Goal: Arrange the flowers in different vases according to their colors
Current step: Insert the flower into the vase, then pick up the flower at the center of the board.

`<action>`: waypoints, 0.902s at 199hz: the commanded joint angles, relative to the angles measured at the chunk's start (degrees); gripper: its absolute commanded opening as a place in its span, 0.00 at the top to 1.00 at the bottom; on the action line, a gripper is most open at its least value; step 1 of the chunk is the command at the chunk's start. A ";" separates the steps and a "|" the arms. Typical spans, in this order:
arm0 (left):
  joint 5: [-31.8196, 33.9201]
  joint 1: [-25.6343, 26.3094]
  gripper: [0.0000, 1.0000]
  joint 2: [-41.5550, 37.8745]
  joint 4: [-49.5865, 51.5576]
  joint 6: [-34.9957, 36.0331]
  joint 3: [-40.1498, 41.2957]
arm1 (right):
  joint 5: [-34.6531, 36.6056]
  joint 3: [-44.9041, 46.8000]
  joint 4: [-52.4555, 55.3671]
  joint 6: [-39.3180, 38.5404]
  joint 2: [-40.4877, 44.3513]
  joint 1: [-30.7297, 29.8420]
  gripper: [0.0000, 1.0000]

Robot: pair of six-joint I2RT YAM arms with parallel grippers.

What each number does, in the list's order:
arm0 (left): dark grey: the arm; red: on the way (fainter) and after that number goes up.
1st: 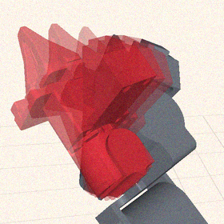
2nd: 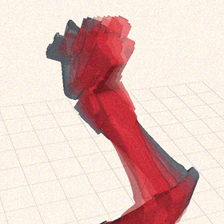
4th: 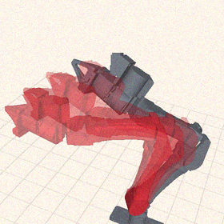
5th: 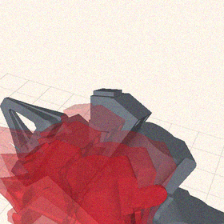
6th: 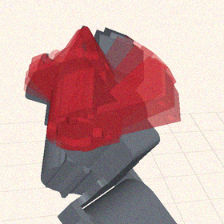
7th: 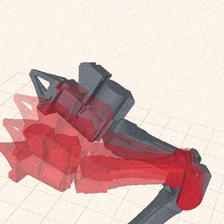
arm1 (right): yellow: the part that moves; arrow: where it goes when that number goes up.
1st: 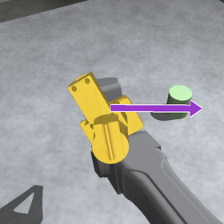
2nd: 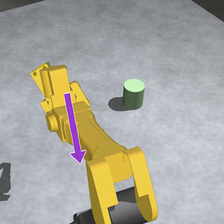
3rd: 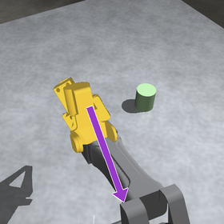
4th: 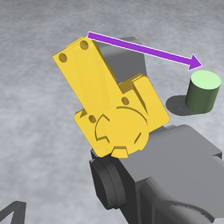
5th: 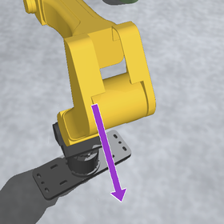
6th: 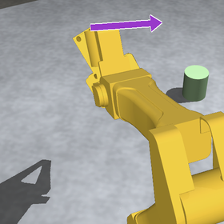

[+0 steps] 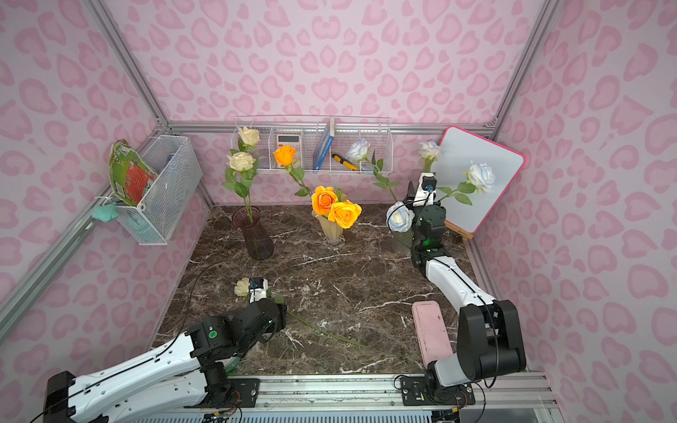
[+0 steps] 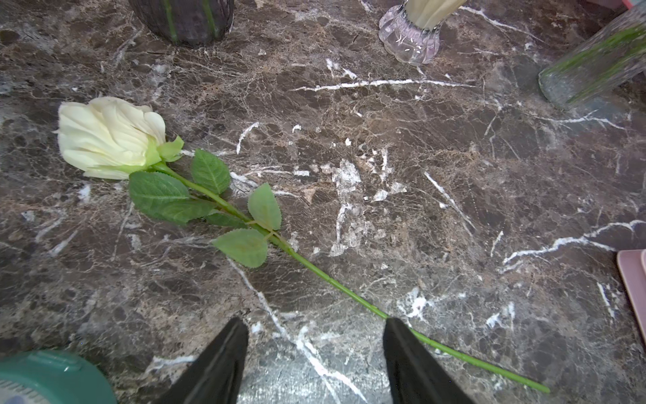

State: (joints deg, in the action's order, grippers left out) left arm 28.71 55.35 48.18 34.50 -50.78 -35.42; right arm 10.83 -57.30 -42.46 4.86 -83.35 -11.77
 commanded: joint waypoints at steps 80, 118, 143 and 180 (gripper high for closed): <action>-8.76 0.02 0.30 5.26 13.74 -17.42 -4.81 | -4.76 0.02 19.49 4.47 18.56 -7.16 0.46; -15.12 0.07 0.26 5.42 9.96 -25.11 -2.70 | -1.06 2.66 27.66 6.27 28.68 -12.53 0.46; -17.89 0.06 0.26 8.90 5.66 -27.51 -3.21 | 1.03 4.81 33.72 7.18 34.92 -17.06 0.47; -17.69 0.11 0.26 14.36 1.18 -32.29 -4.23 | 1.91 7.49 45.02 11.31 40.79 -25.90 0.53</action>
State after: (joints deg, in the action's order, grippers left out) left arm 11.68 55.46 60.25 39.70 -78.39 -39.00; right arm 11.11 -51.13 -7.14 12.43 -44.80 -33.23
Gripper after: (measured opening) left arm 0.738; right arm 0.492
